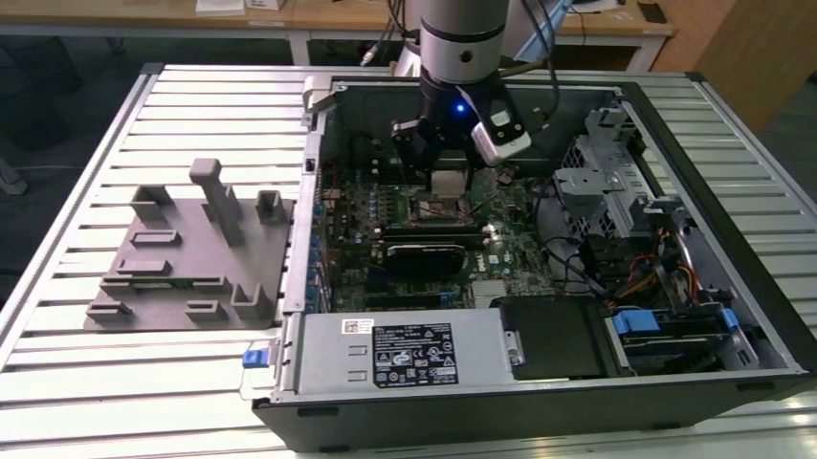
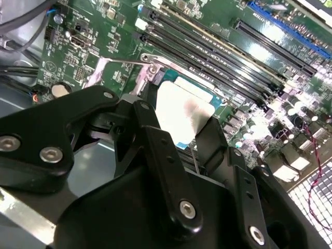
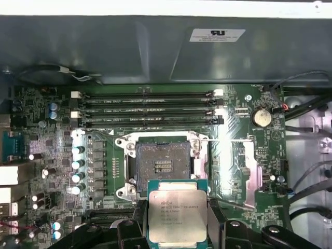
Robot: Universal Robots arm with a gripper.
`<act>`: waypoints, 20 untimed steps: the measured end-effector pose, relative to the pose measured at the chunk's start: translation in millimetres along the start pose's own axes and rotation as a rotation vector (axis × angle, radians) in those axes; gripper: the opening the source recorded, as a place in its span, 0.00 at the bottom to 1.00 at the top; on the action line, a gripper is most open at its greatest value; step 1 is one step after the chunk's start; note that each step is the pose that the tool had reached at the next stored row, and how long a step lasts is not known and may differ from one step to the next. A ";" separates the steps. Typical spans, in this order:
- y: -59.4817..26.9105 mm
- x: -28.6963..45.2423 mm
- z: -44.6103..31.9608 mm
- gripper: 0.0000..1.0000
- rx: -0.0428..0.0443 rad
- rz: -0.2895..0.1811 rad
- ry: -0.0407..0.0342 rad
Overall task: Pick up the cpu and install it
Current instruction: 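Pick up the cpu and move it towards the insertion slot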
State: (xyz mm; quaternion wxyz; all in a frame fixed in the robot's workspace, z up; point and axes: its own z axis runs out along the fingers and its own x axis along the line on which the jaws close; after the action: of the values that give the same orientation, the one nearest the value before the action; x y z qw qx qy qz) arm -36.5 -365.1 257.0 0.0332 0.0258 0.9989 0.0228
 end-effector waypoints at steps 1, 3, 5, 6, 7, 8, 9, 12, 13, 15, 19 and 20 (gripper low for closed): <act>0.9 0.8 1.0 0.54 0.0009 0.000 -0.0001; 2.7 2.1 2.9 0.54 0.0026 0.000 -0.0002; 5.8 2.8 4.7 0.54 0.0052 0.000 -0.0003; 7.9 3.0 5.7 0.54 0.0079 0.000 -0.0004; 10.1 3.2 6.7 0.54 0.0116 0.000 -0.0008; 12.1 3.3 7.6 0.54 0.0170 -0.001 -0.0009; 14.8 3.6 9.1 0.54 0.0286 -0.002 -0.0014; 17.2 3.9 12.3 0.54 0.0527 -0.003 -0.0028; 17.7 4.1 13.4 0.54 0.0570 -0.003 -0.0030; 19.0 4.2 15.2 0.54 0.0581 -0.003 -0.0029; 20.1 4.4 17.1 0.54 0.0581 -0.004 -0.0025; 20.3 4.4 17.4 0.54 0.0580 -0.003 -0.0021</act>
State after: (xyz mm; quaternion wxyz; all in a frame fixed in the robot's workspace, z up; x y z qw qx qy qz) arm -38.8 -343.8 240.4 0.0335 0.0251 0.9991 -0.0062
